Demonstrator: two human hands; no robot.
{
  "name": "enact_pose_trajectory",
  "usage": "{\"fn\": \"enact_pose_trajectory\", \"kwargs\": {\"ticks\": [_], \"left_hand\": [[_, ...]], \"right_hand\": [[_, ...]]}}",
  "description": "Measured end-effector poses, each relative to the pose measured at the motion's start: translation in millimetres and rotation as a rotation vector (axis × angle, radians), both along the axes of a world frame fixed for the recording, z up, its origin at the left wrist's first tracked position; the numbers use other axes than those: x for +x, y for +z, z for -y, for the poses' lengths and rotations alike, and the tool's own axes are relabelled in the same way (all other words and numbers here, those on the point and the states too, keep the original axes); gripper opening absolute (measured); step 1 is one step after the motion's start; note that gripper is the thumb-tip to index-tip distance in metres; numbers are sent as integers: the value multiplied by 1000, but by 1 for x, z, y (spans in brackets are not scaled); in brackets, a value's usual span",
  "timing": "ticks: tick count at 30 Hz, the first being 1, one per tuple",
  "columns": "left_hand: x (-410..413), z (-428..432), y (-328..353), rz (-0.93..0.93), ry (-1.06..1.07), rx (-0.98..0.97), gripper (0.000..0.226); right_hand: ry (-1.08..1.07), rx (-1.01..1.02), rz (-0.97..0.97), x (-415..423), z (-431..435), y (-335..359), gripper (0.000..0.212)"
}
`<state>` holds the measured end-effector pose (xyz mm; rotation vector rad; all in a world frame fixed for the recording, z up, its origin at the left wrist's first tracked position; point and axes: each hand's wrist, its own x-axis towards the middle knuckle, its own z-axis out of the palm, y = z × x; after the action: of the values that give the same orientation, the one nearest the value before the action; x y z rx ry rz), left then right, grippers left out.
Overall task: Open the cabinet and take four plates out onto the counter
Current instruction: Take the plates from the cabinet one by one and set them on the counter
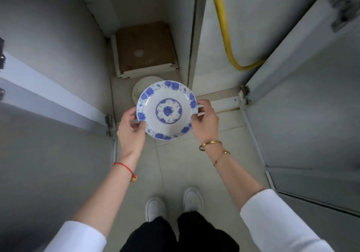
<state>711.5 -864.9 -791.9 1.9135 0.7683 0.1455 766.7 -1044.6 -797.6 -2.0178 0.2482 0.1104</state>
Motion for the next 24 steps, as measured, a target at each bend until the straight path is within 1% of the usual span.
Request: {"fn": "enact_pose_trajectory", "kwargs": {"ticks": [2,8,14,18,24], "left_hand": [[-12,16,43,8,-15,-20,44],[-33,60,177,27,-101,-62,38],[-41,102,309,51,-218,-74,40],[-41,126,377,99,-316,-71,41],[-24,161,461,146,-520,-147,40]], "right_hand": [[-32,16,-20,-15,15,42,33],[-161,22,21,-56,61,182,33],[-327,26,15,-91,106,315,34],[-444,28,45,-105,131,383,33],[-638,59,68,-118,167,464,27]]}}
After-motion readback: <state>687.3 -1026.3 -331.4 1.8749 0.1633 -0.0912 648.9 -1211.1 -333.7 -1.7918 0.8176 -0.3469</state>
